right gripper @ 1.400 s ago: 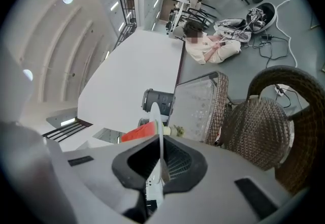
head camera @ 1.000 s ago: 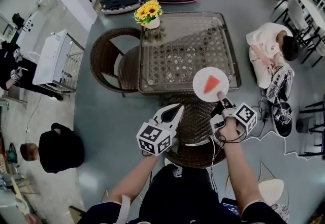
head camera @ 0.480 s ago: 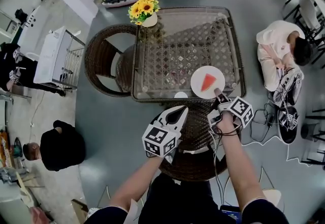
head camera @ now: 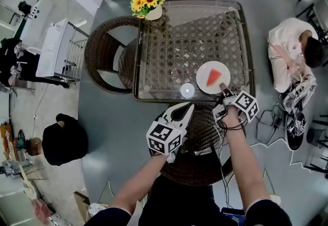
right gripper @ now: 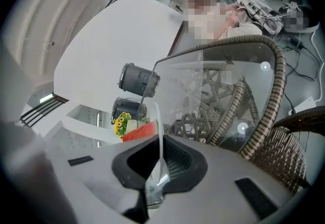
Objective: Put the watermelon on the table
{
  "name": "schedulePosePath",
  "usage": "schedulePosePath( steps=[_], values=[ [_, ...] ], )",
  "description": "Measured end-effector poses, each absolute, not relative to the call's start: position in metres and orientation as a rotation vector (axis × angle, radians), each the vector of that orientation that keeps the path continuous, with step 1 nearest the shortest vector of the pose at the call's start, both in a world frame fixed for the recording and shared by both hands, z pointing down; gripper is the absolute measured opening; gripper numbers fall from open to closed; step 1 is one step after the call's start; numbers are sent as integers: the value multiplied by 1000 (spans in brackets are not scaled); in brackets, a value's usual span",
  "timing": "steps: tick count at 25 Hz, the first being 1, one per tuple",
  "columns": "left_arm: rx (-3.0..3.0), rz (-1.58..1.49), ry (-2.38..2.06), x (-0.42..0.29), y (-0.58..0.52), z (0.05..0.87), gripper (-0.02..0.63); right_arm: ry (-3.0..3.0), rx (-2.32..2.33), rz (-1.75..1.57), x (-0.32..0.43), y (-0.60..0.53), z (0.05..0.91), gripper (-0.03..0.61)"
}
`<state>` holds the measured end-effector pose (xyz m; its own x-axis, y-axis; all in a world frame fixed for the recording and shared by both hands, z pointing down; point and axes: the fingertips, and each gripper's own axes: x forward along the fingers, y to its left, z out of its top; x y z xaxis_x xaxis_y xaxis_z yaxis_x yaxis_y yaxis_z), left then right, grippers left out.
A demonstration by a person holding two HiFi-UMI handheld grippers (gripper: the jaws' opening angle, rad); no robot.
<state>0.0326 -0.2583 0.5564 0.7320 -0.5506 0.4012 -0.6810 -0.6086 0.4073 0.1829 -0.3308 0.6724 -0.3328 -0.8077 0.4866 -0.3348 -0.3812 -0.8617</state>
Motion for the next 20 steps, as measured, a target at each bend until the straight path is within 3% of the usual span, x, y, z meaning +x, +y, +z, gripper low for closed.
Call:
schedulePosePath(
  steps=[20],
  values=[
    [2361, 314, -944, 38, -279, 564, 5, 1539, -1587, -1807, 180, -350, 698, 12]
  ],
)
